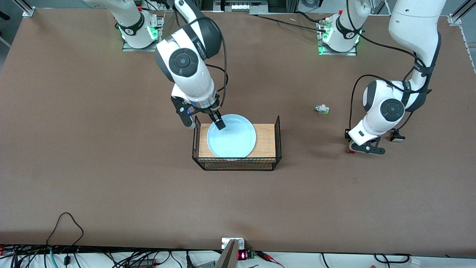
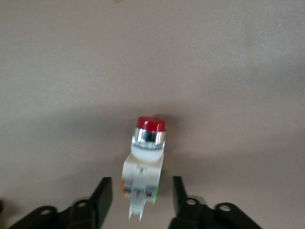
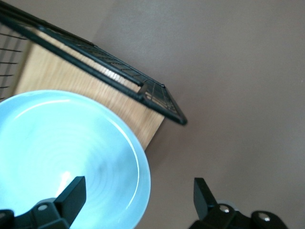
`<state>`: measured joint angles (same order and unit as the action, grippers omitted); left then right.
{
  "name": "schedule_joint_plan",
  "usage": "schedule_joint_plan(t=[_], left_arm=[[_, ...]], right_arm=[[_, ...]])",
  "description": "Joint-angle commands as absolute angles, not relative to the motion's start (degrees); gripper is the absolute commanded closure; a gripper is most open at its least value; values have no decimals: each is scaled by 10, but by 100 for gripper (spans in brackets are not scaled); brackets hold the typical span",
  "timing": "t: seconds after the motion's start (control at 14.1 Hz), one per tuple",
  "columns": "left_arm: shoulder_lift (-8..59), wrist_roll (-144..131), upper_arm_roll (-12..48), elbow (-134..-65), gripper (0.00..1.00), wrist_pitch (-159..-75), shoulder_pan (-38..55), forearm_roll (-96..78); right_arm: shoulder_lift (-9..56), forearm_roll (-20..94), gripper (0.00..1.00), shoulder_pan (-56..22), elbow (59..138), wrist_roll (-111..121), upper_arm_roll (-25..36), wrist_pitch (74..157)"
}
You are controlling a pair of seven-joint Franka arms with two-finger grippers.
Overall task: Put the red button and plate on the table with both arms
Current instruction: 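Set the red button on the table while the right gripper lowers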
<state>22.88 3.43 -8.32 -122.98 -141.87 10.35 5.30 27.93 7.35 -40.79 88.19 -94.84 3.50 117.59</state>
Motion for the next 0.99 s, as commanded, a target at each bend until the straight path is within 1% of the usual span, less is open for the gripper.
schedule_joint_plan(t=[0.0, 0.14, 0.28, 0.36, 0.43, 0.5, 0.57, 0.64, 0.71, 0.78, 0.85, 0.92], left_arm=[[158, 47, -78, -1181, 0, -1260, 106, 40], [130, 47, -75, -1129, 0, -1168, 106, 28], [87, 45, -61, -1092, 0, -1120, 101, 25], [56, 46, -59, -1091, 0, -1101, 96, 25], [34, 42, -42, -1085, 0, -1088, 86, 25], [16, 40, -29, -1067, 0, -1065, 65, 25], [9, 39, -23, -1043, 0, -1030, 55, 25], [6, 16, -18, -1008, 0, -980, 52, 20], [7, -27, -18, -976, 0, -932, 48, 5], [7, -50, -14, -961, 0, -912, 44, 1], [7, -49, 0, -956, 0, -911, 31, 3], [7, -44, 15, -957, 0, -913, 4, 0]], right_arm=[[296, 57, 0, -415, 866, -954, 43, 1172], [306, 40, 0, -416, 867, -954, 43, 1172], [306, 40, 0, -414, 867, -953, 43, 1172], [306, 40, 4, -414, 866, -953, 43, 1172], [307, 40, 7, -414, 866, -952, 43, 1174], [308, 39, 15, -414, 867, -952, 44, 1180], [308, 39, 26, -415, 867, -952, 44, 1182], [308, 39, 38, -415, 867, -952, 44, 1182], [308, 38, 48, -415, 867, -948, 43, 1182], [308, 38, 53, -416, 867, -948, 43, 1182], [308, 37, 59, -416, 867, -948, 44, 1182], [308, 37, 68, -416, 867, -948, 43, 1182]])
